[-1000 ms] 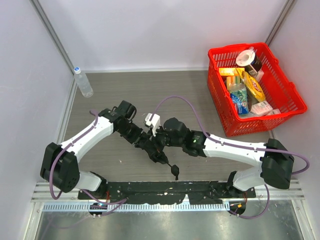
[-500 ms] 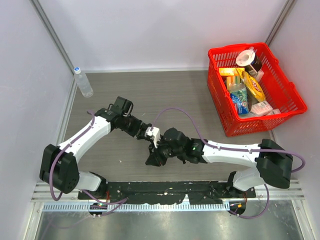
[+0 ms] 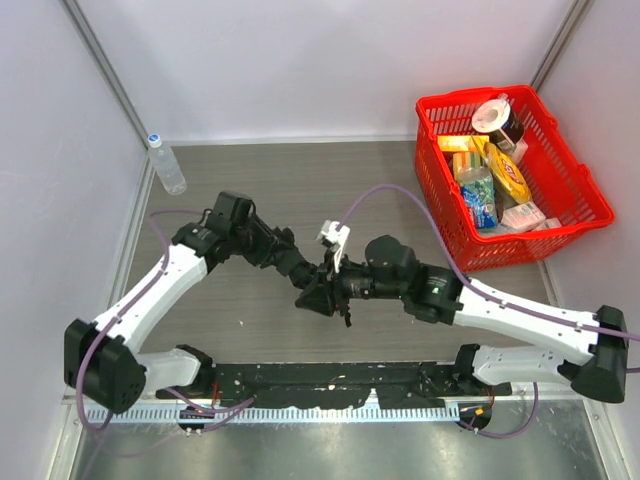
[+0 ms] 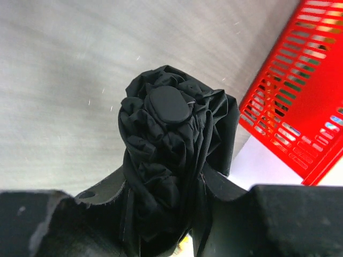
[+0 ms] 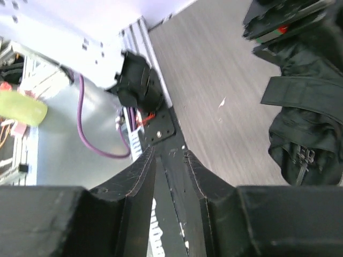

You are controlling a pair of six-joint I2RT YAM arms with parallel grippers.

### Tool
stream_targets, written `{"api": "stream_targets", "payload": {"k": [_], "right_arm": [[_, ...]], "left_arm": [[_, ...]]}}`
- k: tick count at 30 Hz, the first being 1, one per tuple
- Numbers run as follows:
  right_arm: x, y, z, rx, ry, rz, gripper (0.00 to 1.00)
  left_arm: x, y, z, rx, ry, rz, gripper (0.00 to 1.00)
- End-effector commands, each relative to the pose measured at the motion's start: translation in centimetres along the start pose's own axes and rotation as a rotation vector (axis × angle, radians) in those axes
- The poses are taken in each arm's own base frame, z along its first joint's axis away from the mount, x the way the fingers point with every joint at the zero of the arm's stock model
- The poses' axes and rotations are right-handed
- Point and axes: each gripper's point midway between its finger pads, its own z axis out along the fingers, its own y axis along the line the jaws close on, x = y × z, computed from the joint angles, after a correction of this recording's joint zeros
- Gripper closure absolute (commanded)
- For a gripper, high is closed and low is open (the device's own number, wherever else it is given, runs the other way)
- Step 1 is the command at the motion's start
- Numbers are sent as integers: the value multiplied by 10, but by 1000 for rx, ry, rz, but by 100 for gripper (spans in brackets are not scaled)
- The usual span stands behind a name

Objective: Put away the umbrella

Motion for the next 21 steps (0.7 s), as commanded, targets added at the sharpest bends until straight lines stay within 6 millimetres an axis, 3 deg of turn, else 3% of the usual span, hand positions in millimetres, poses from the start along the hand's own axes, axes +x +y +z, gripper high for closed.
{"api": "stream_targets", "payload": {"k": [1, 5, 7, 10, 12, 15, 18, 21], "right_arm": [[-38, -17, -22, 179, -122, -5, 67], [-47, -61, -43, 395, -199, 34, 64], [-55, -80, -58, 450, -258, 74, 63], [-52, -95, -74, 489, -297, 115, 62], [-50, -101, -81, 502, -308, 128, 62], [-45, -106, -85, 506, -299, 140, 62], [-42, -105, -89, 504, -298, 148, 62], [-38, -107, -95, 518, -298, 155, 62]], "left_arm": [[-48, -66, -48, 307, -345, 278, 100], [-72, -95, -87, 435, -714, 563, 100], [-72, -113, -106, 484, -893, 742, 100], [-63, -128, -112, 526, -1092, 958, 100], [-61, -134, -106, 551, -1155, 1029, 100], [-71, -129, -79, 472, -1228, 1061, 100], [-64, -134, -61, 452, -1256, 1143, 100], [-52, -125, -37, 444, -1259, 1189, 100]]}}
